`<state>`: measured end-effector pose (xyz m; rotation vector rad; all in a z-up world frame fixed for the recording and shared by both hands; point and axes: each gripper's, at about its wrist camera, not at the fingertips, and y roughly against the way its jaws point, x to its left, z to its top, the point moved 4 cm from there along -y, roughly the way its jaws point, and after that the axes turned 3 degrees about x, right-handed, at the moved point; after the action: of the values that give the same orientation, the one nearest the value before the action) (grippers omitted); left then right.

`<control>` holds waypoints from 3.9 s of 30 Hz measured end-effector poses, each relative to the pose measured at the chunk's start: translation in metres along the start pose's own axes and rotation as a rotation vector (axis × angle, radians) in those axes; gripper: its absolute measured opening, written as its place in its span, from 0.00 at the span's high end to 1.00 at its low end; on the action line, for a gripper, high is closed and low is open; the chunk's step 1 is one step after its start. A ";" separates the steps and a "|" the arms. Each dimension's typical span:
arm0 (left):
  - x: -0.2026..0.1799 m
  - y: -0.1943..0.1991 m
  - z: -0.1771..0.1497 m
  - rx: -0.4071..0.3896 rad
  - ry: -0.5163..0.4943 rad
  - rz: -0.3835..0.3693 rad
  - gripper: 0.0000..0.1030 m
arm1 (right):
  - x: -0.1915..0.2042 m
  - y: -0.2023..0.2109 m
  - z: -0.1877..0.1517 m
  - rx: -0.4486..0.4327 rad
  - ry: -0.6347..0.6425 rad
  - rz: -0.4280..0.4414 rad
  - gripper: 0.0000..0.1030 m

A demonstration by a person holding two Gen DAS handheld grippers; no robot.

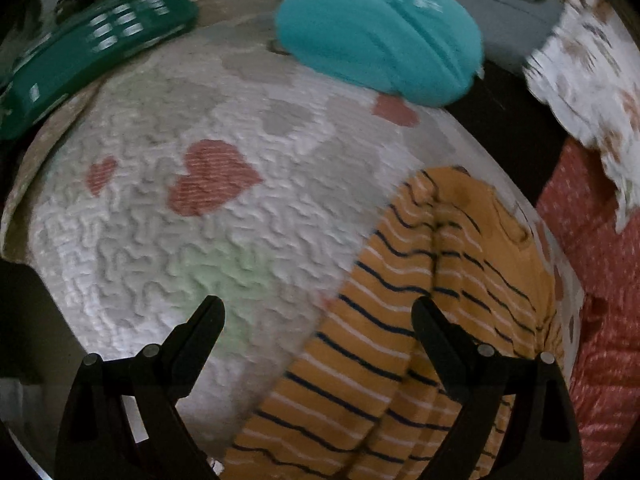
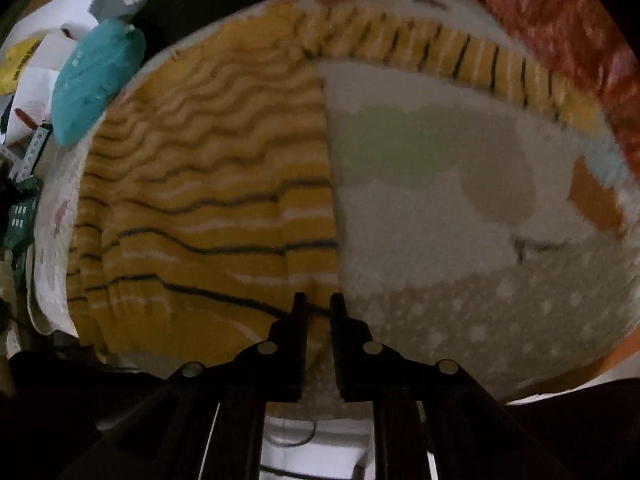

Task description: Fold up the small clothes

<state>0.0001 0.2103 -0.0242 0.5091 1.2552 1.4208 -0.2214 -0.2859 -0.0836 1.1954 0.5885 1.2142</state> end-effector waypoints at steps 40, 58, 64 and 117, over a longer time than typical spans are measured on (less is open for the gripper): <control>-0.104 -0.049 -0.021 0.069 -0.206 0.013 0.09 | -0.305 0.004 0.125 -0.306 -0.952 0.006 0.92; -0.021 -0.024 0.021 0.029 0.058 -0.048 0.09 | 0.155 -0.024 0.246 -0.185 0.060 0.309 0.92; 0.000 -0.019 0.033 0.026 0.123 -0.084 0.09 | 0.258 -0.086 0.235 -0.085 0.185 0.328 0.92; -0.059 -0.065 0.009 0.107 0.013 -0.034 0.09 | -0.017 -0.101 0.291 -0.087 -0.189 0.075 0.84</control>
<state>0.0536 0.1486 -0.0589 0.5499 1.3494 1.3354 0.0653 -0.4010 -0.0843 1.2505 0.3497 1.1618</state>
